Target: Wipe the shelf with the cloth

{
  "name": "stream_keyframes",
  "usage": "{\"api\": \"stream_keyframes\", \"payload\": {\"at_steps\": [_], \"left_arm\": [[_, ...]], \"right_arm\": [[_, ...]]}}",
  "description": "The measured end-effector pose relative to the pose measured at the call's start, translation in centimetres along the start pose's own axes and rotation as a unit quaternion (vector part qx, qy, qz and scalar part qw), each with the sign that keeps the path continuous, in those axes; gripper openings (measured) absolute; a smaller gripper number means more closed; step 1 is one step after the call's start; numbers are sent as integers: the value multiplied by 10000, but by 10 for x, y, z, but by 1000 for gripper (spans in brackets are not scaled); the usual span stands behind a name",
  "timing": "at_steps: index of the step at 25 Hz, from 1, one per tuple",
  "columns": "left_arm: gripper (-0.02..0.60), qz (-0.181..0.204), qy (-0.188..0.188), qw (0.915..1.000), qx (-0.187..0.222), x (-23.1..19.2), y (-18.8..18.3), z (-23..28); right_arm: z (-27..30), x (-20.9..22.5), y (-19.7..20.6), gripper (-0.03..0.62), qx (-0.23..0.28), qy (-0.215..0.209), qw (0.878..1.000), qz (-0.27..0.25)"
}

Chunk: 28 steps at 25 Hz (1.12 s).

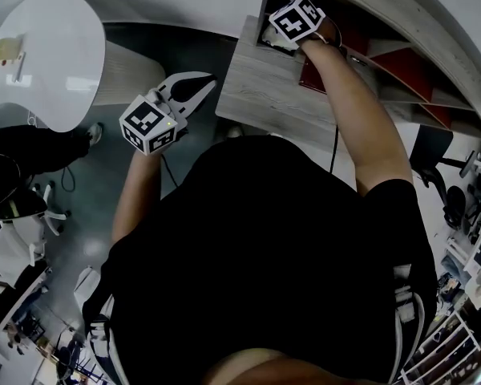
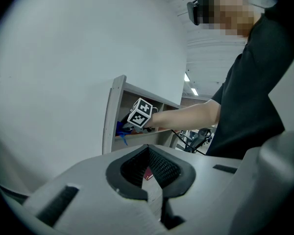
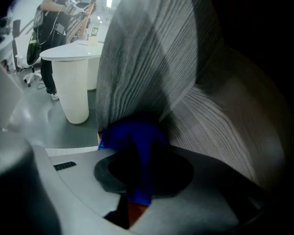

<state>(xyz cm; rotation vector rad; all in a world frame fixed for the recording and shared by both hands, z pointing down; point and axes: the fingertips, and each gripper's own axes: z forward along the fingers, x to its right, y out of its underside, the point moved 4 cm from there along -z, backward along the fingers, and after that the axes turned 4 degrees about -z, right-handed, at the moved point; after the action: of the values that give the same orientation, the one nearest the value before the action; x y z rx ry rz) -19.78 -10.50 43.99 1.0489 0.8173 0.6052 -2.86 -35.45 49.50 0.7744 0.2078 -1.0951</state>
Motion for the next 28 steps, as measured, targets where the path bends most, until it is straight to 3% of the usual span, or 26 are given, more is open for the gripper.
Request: {"api": "stream_keyframes", "payload": {"at_steps": [7,18,28], "left_arm": [[14,60,-123,9999,43,6,-5,-5],[14,125,-119,9998,74,15,-8,-4],[14,236,226,9995,3,36,-9,20]], "right_arm": [[-3,3,4,54,53,-213,9996,153],[-25,1,5,63,430,-118,9986,294],[-73,-6,11,63,1295,84,9899,573]]}}
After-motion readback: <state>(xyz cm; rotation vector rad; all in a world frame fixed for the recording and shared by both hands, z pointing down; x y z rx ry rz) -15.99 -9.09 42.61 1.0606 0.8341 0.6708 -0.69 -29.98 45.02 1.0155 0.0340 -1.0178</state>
